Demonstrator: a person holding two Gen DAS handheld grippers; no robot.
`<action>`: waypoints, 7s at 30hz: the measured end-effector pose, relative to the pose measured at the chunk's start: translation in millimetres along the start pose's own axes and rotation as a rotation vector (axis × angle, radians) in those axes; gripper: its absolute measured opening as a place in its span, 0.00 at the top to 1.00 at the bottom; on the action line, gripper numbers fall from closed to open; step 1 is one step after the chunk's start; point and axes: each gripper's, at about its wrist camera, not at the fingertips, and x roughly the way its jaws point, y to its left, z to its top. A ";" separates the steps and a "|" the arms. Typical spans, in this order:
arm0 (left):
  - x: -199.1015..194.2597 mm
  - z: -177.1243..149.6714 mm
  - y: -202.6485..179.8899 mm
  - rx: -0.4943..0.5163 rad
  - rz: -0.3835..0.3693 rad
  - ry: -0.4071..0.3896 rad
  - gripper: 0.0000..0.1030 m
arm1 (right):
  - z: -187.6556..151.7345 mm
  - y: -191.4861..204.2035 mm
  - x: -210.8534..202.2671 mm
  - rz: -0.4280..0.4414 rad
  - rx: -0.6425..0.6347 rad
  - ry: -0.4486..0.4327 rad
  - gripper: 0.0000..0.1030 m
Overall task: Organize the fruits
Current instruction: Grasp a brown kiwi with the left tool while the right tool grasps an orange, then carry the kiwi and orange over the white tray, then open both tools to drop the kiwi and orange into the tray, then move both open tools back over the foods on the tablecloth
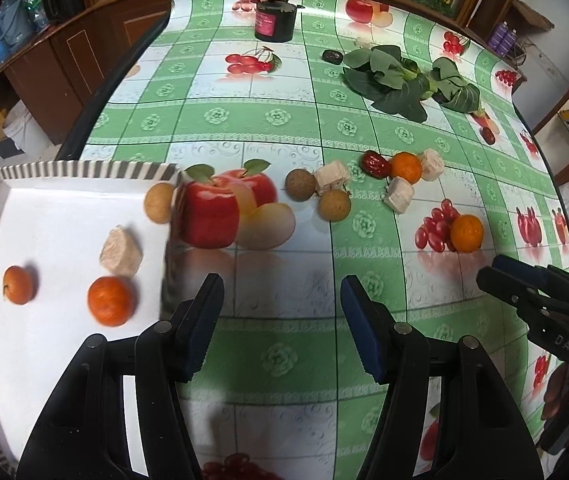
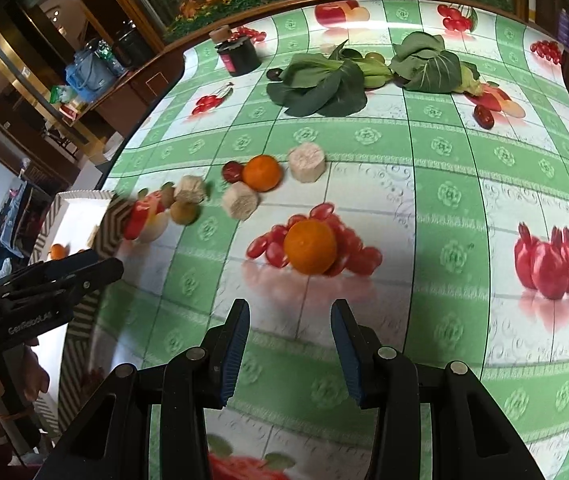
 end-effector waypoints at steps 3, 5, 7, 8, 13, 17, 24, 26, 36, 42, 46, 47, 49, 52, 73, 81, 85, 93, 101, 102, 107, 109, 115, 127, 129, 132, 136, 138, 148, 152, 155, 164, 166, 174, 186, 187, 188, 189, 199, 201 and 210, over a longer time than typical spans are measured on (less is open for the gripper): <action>6.9 7.6 0.5 -0.018 -0.017 0.004 0.41 | 8.8 -3.3 6.3 -0.010 -0.010 -0.002 0.60; 11.9 12.5 1.0 -0.028 -0.027 0.008 0.41 | 14.2 -4.1 10.4 -0.009 -0.024 -0.004 0.60; 17.7 18.0 0.4 -0.035 -0.033 0.011 0.41 | 18.2 -4.4 15.3 -0.021 -0.041 -0.003 0.60; 19.0 19.3 0.0 -0.037 -0.036 0.010 0.41 | 19.6 -4.5 17.5 -0.024 -0.049 -0.001 0.60; 31.9 30.9 -7.4 -0.039 -0.052 0.013 0.41 | 24.0 -10.0 26.1 0.036 -0.062 -0.005 0.62; 43.0 36.9 -16.3 -0.021 -0.066 0.015 0.41 | 26.1 -13.2 29.9 0.060 -0.064 -0.008 0.68; 53.0 40.6 -22.9 0.006 -0.061 -0.011 0.63 | 28.3 -16.6 31.4 0.100 -0.069 -0.025 0.68; 53.2 39.6 -25.2 0.032 -0.048 -0.017 0.76 | 28.4 -16.3 31.4 0.103 -0.069 -0.025 0.68; 38.4 26.1 -12.0 0.019 -0.037 -0.007 0.78 | 20.5 -12.1 22.2 0.128 -0.039 -0.010 0.69; 18.2 10.7 -3.4 0.005 -0.029 -0.017 0.78 | 8.7 0.7 14.3 0.138 -0.039 -0.007 0.69; 5.7 -0.5 -0.9 0.007 -0.024 -0.027 0.78 | 2.6 13.0 6.4 0.135 -0.059 -0.011 0.69; 2.5 -3.3 -0.1 0.008 -0.021 -0.030 0.78 | 1.1 15.5 5.0 0.136 -0.060 -0.012 0.69; -3.9 -8.2 2.4 0.010 -0.006 -0.036 0.78 | -1.9 21.5 2.0 0.137 -0.063 -0.013 0.69; -12.1 -14.6 8.2 0.009 0.012 -0.043 0.78 | -6.7 33.1 -2.2 0.145 -0.075 -0.013 0.69; -62.2 -47.7 81.2 -0.043 0.092 -0.095 0.78 | -25.8 140.7 0.7 0.201 -0.222 -0.001 0.69; -70.3 -57.4 105.5 -0.059 0.113 -0.095 0.78 | -27.5 174.7 4.6 0.230 -0.263 0.003 0.69; -71.1 -58.8 115.2 -0.067 0.120 -0.092 0.78 | -27.7 187.9 8.3 0.244 -0.278 0.006 0.69; -72.4 -62.3 133.1 -0.077 0.133 -0.087 0.78 | -26.6 209.3 17.3 0.261 -0.301 0.017 0.69; -68.0 -66.5 154.6 -0.104 0.136 -0.067 0.78 | -24.9 224.2 26.4 0.278 -0.313 0.029 0.69; -66.5 -67.2 158.5 -0.113 0.133 -0.060 0.78 | -24.6 225.6 28.0 0.280 -0.312 0.031 0.69; -62.9 -68.9 171.5 -0.136 0.132 -0.043 0.78 | -22.5 231.7 35.5 0.287 -0.314 0.042 0.69; -61.9 -69.0 177.2 -0.148 0.132 -0.038 0.78 | -21.3 234.5 38.0 0.294 -0.317 0.043 0.69; -55.7 -66.8 188.2 -0.167 0.135 -0.024 0.78 | -15.8 245.2 52.3 0.299 -0.337 0.064 0.69; -40.5 -60.9 195.2 -0.159 0.152 -0.006 0.78 | -6.5 259.9 84.9 0.288 -0.367 0.106 0.69; -39.0 -60.5 197.1 -0.162 0.152 -0.003 0.78 | -6.4 260.9 89.4 0.280 -0.376 0.111 0.69; -36.4 -58.9 197.9 -0.165 0.155 -0.002 0.77 | -8.7 262.9 93.9 0.260 -0.394 0.119 0.69; -33.3 -57.4 198.4 -0.166 0.159 0.002 0.77 | -8.0 263.3 100.4 0.228 -0.406 0.119 0.69; -32.8 -56.6 197.8 -0.163 0.162 -0.001 0.77 | -8.4 263.8 100.6 0.227 -0.416 0.111 0.68; -34.5 -57.7 201.9 -0.187 0.165 -0.015 0.50 | -7.8 258.7 80.5 0.265 -0.402 0.083 0.58; -37.4 -60.0 205.0 -0.201 0.184 -0.015 0.50 | -6.9 255.3 65.9 0.269 -0.401 0.060 0.58; -41.7 -61.6 204.6 -0.206 0.196 -0.024 0.50 | -6.5 252.9 57.5 0.256 -0.408 0.046 0.58; -58.0 -59.0 195.7 -0.226 0.200 -0.061 0.50 | -6.3 223.6 42.3 0.236 -0.371 0.032 0.58; -60.6 -58.9 193.2 -0.230 0.203 -0.063 0.50 | -7.7 216.5 41.9 0.233 -0.362 0.040 0.58; -67.0 -73.2 184.9 -0.258 0.223 -0.047 0.50 | -9.2 200.6 44.4 0.238 -0.353 0.053 0.58; -88.4 -79.1 170.7 -0.305 0.236 -0.086 0.50 | -13.2 187.7 44.0 0.262 -0.364 0.073 0.58; -90.0 -76.8 166.0 -0.303 0.229 -0.093 0.50 | -14.9 183.4 44.6 0.252 -0.359 0.075 0.58; -90.6 -74.2 160.7 -0.300 0.217 -0.094 0.50 | -16.0 179.4 44.8 0.247 -0.351 0.079 0.58; -90.5 -72.0 156.6 -0.297 0.207 -0.096 0.50 | -17.9 173.2 44.3 0.245 -0.338 0.084 0.58; -84.7 -52.9 99.7 -0.204 0.112 -0.109 0.50 | -15.5 117.4 18.0 0.175 -0.251 0.041 0.58; -79.6 -51.4 91.3 -0.182 0.098 -0.103 0.50 | -15.4 103.2 10.4 0.150 -0.235 0.026 0.58; -52.6 -32.6 56.1 -0.108 0.041 -0.049 0.51 | -19.0 45.1 7.4 0.091 -0.099 0.023 0.58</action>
